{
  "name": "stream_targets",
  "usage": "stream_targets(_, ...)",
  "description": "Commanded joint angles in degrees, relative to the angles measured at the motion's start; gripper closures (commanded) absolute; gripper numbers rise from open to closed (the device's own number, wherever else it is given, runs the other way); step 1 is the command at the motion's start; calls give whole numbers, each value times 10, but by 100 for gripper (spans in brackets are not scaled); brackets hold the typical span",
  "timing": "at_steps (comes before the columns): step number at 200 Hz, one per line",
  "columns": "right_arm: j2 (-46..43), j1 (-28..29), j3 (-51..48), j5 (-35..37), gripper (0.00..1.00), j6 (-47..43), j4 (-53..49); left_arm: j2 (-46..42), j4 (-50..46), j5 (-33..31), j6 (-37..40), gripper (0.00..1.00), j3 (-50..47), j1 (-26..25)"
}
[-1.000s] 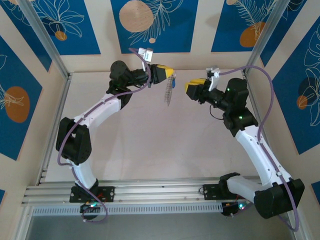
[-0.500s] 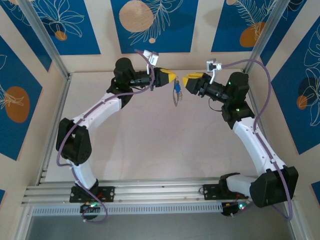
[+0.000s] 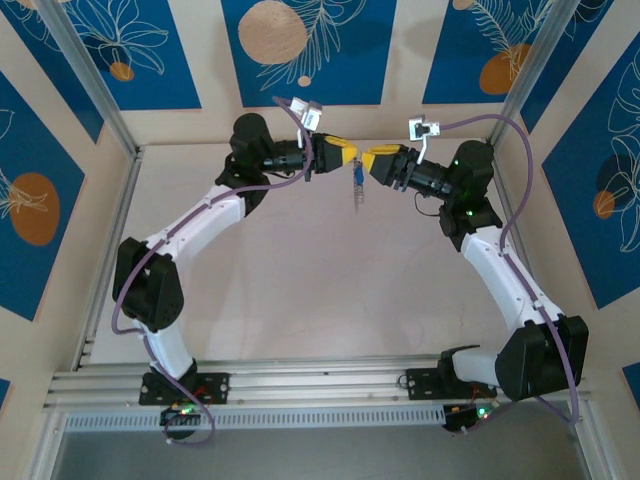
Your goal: Put the keys on the keyring
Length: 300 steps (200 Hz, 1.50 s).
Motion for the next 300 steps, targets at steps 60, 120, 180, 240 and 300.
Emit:
stream_targets(60, 20, 8, 15, -19, 66, 13, 27, -18, 2, 1, 13, 100, 31, -11)
stream_targets(120, 27, 11, 24, -19, 97, 15, 29, -18, 2, 4, 13, 100, 30, -13)
stream_targets(180, 15, -9, 74, -25, 100, -68, -105, -42, -19, -12, 30, 84, 13, 2)
stream_targets(240, 79, -15, 262, -56, 100, -291, -471, -78, -92, 7, 75, 51, 3, 45)
stream_targets(300, 152, 22, 397, -44, 100, -428, -682, -76, -285, 44, 195, 40, 54, 57)
